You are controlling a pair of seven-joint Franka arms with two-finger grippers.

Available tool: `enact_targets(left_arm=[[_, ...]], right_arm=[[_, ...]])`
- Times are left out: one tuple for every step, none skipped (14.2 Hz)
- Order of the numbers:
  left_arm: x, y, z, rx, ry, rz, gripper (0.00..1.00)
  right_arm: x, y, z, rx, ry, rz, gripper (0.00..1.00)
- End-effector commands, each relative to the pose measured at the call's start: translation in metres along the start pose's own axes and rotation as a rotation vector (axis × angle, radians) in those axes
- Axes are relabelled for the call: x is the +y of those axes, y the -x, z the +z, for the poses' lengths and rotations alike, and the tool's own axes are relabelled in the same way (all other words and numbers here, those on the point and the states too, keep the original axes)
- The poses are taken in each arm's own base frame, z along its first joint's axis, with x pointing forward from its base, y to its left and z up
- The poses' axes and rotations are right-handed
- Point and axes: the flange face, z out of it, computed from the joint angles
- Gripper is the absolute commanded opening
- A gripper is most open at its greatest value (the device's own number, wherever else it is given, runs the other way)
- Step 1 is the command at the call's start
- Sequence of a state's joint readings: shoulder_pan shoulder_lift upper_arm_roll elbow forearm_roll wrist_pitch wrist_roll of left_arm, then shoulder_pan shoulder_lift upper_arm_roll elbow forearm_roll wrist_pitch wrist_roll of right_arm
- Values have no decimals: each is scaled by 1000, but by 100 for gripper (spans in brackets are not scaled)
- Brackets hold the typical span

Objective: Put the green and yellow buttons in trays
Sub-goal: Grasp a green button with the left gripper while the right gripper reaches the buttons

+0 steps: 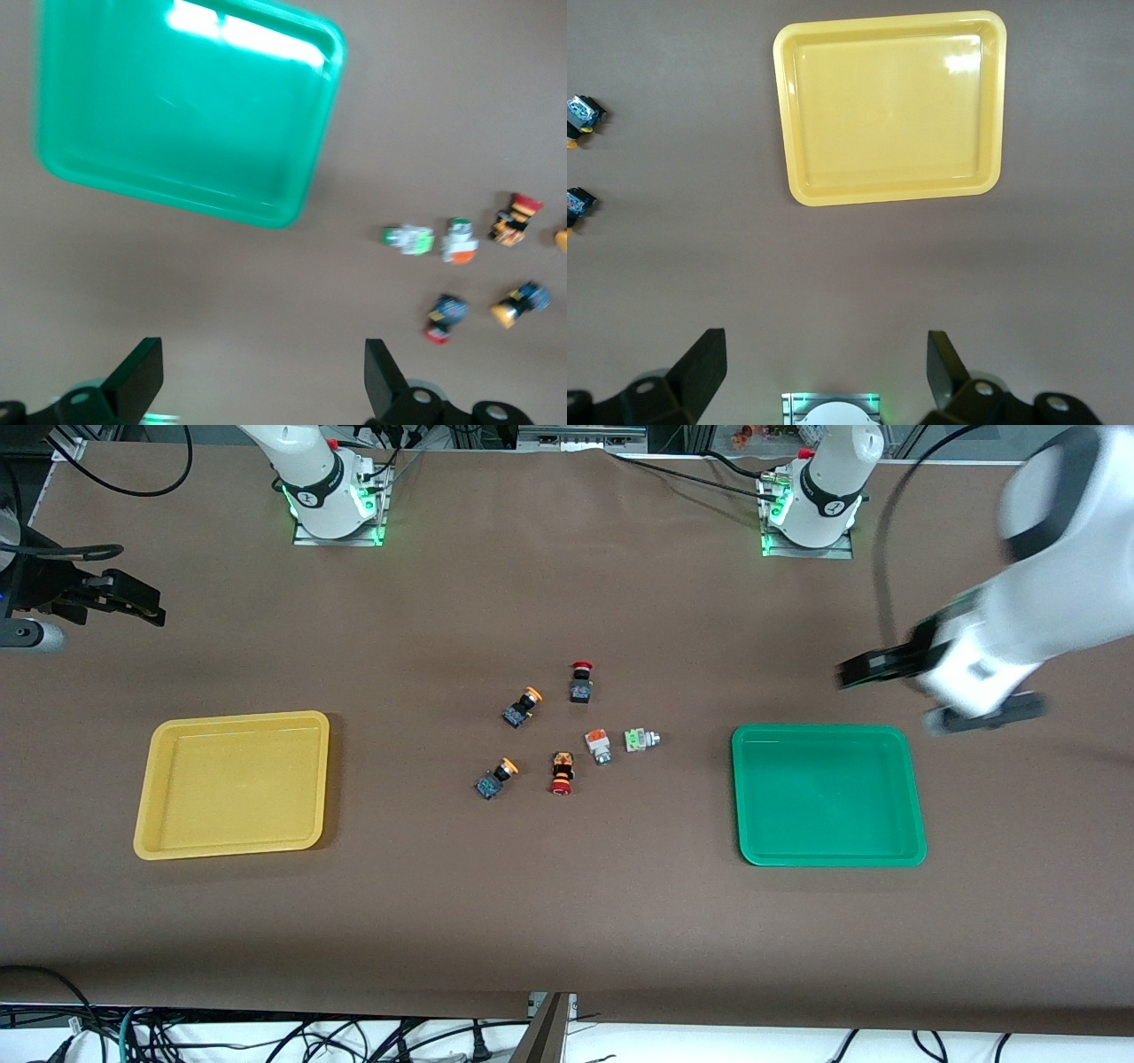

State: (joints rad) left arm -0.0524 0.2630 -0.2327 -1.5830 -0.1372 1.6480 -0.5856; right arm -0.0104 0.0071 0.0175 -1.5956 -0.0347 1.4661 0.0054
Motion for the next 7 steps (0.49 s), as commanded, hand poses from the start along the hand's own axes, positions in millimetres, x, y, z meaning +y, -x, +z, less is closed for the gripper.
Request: enact_targets(left_arm=[[80,5,82,-53,-3,-186,100],[97,10,107,-67,-19,-249,100],[113,20,142,-82,-44,-315,100],[124,26,175,-83,-55,-391,100],[126,22,208,-101,-78,-495,100],[133,27,238,-123,-113,-548,100],[141,29,260,-128,-120,-569,100]], right_arm=[[-1,-1,-6,8,-12,12,100],[-4,-5,-1,-2,-16,8,100],[-5,-10,1,-5,-16,3,100],[-7,-16,5,-11,-18,0,100],[-11,-22,11,-20,-18,-5,100],[-14,-26,10,-3,-19,-10,100],[-15,-29,12,14,-24,-12,100]])
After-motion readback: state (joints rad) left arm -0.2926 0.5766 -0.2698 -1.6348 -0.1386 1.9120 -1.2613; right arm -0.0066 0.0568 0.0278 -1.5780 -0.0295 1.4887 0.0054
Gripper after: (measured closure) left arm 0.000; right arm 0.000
